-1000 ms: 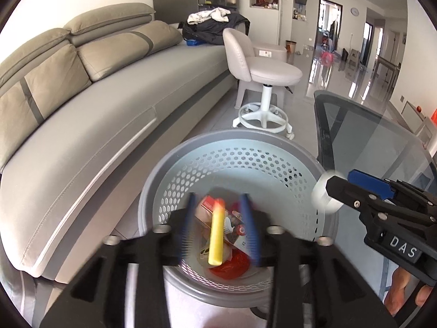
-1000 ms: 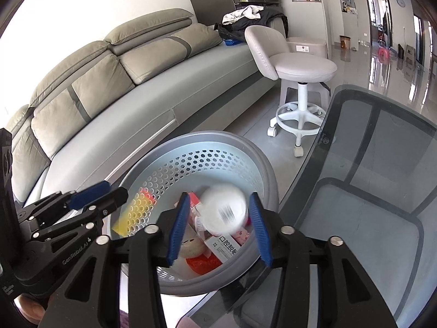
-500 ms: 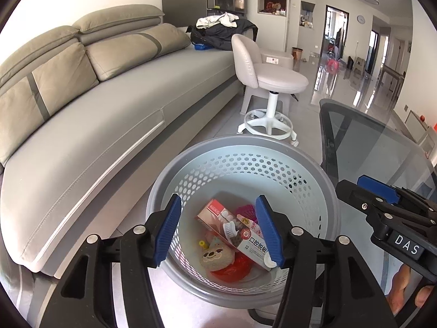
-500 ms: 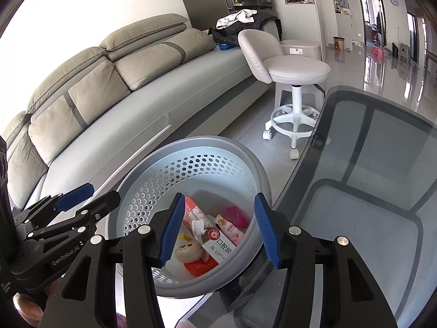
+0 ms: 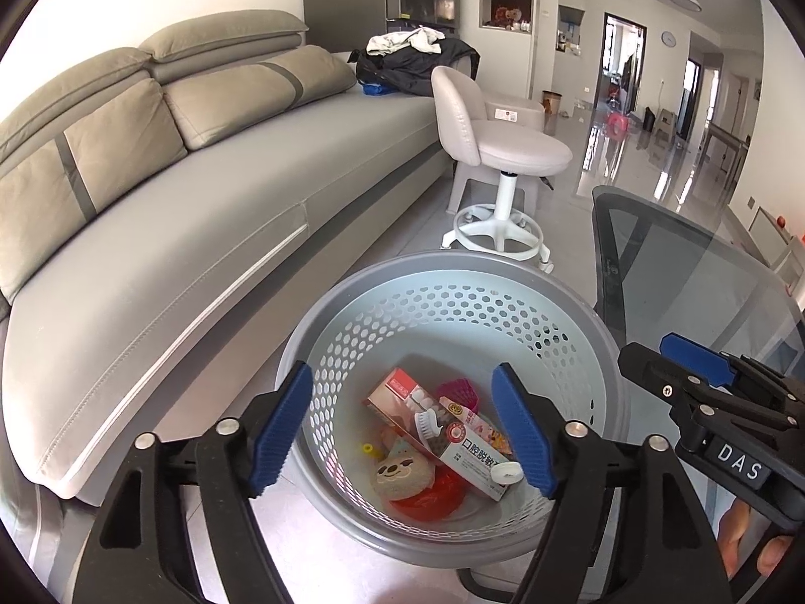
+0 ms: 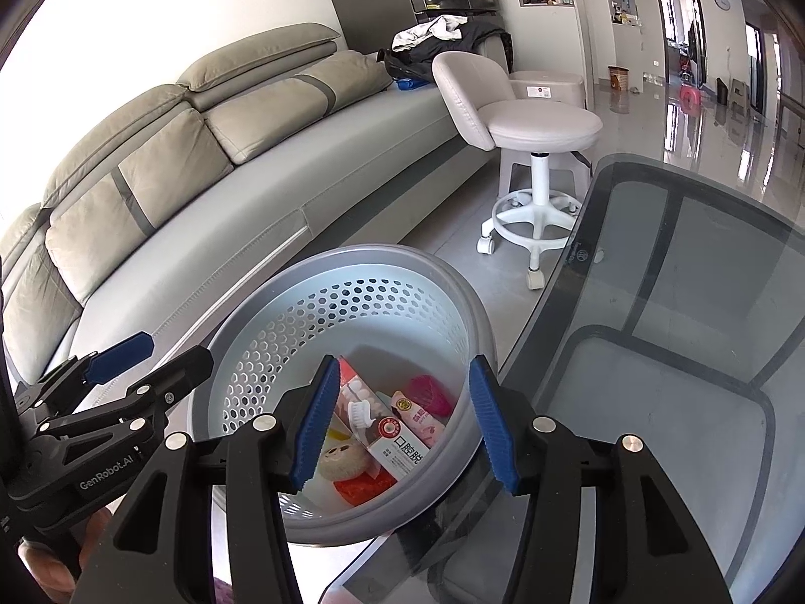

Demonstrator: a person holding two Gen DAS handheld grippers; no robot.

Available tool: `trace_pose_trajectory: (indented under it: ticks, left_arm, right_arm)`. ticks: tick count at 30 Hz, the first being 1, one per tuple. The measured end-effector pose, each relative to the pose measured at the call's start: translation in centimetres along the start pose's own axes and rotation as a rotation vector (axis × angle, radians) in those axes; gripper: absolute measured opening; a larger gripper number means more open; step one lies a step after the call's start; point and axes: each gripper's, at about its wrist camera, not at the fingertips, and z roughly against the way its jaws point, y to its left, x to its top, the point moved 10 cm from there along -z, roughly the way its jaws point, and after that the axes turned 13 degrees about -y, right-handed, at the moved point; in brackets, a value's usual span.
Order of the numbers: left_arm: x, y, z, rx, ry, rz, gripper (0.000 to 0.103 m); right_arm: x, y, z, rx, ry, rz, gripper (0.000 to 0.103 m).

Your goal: Collect trash

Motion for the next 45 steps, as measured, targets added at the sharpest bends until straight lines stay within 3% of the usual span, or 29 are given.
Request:
trace_pose_trajectory:
  ticks: [30, 45]
  left_arm:
    - [0.2, 0.8, 0.6, 0.031, -0.024, 0.01, 0.093]
    - [0.1, 1.3, 0.7, 0.047, -0.023, 0.02, 0.096]
  right_arm:
    - [-0.1, -0.7, 0.6, -0.03, -0.02, -0.008, 0.055]
    - [0.1, -0.5, 0.7, -0.041, -0.03, 0.002, 0.061]
